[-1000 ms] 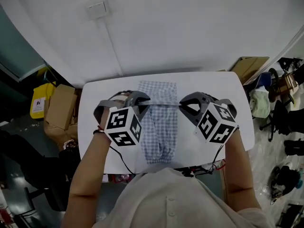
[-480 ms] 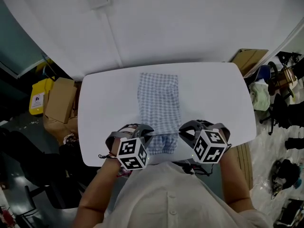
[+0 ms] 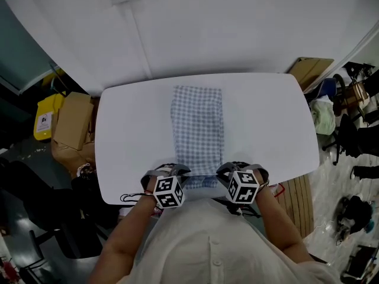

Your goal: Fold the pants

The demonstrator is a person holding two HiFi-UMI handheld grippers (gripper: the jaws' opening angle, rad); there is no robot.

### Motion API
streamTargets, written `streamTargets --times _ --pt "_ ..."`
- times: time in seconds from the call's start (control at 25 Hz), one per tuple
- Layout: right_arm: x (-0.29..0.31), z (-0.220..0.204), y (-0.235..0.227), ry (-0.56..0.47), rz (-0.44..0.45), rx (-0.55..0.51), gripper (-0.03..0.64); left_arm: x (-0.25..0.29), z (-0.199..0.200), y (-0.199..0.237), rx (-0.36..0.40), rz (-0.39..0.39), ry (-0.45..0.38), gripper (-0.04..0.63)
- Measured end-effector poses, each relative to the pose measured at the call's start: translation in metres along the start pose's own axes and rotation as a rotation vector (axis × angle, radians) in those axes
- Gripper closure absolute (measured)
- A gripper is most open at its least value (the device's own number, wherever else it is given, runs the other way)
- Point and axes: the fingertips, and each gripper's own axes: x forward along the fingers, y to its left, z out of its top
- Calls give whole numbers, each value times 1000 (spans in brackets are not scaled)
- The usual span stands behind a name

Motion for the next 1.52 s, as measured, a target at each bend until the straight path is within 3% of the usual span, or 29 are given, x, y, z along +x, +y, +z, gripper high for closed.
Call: streamTargets --times 0.2,0.28,0.36,0.52,0.72,0.96,1.16,1.28,1.4,1.52 --pt "28 -12 26 4 129 77 583 19 -13 -18 -107 -79 -43 560" --pt "33 -15 33 -2 167 112 567 20 -17 -25 -134 -114 -58 490" --pt "33 -16 36 -8 187 126 535 17 -18 -28 -142 -127 -74 448" --pt "26 -17 44 -23 213 138 457 9 -21 -33 -127 -118 -98 428" --pt "17 -14 48 -59 221 183 451 -3 -15 -40 -84 -100 -126 420" --pt "-20 -4 31 -162 270 330 453 -37 -6 -35 -182 -152 -190 419" --pt "-50 8 -38 -170 141 310 505 -62 9 30 -256 -79 -229 419" --pt "-55 12 -76 -150 65 276 533 -69 21 70 -240 -25 -223 420" --pt "-59 15 -111 -149 -8 255 563 -73 28 109 -238 46 -199 511" --pt "-61 16 -144 -148 -68 233 589 -73 26 142 -248 99 -161 546"
